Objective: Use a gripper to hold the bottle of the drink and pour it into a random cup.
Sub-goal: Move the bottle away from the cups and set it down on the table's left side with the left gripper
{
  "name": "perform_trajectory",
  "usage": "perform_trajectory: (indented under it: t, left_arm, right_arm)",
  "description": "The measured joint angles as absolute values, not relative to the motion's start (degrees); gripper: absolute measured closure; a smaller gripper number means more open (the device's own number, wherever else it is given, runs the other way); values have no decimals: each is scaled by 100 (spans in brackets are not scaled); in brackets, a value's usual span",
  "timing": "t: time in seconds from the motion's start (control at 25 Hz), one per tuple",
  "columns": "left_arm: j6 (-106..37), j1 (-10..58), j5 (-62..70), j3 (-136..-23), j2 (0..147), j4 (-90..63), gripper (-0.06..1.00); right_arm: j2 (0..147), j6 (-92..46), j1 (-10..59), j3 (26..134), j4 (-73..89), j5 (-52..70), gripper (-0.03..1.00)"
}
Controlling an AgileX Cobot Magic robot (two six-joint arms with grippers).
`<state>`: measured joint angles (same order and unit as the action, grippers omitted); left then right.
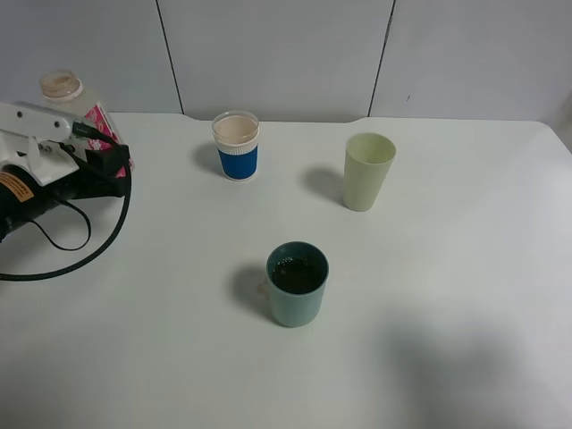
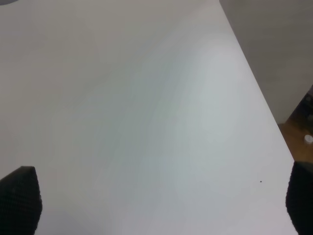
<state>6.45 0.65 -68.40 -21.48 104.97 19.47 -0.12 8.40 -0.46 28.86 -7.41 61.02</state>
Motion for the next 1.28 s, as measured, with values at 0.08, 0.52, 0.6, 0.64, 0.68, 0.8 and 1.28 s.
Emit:
perform_trajectory:
  t: [0.08, 0.52, 0.6, 0.64, 0.68, 0.8, 1.28]
  left_arm:
    - [642, 65, -6886, -2148, 10757, 1959, 61]
    - [0, 65, -6936, -2154, 11710, 1966, 61]
    - [-65, 65, -7003, -2194, 11780, 1999, 61]
    - [-68, 65, -7035, -2245, 11818, 2038, 61]
    - [-68, 65, -7055, -2316, 11874, 2100, 61]
    - [-63, 109, -7109, -2501, 12012, 2158, 61]
    - [-63, 321, -7420, -2771, 12385, 2159, 61]
  right_arm:
    - [-12, 840, -46, 2886, -741, 6102, -3]
    - [-12, 840, -46, 2886, -741, 6102, -3]
    - [-12, 840, -46, 2886, -741, 6102, -3]
    - [-12, 840, -46, 2886, -741, 6102, -3]
    - [-12, 840, -46, 2886, -741, 6102, -3]
    - [-12, 840, -46, 2886, -741, 6102, -3]
    - [-12, 840, -46, 2886, -741, 6102, -3]
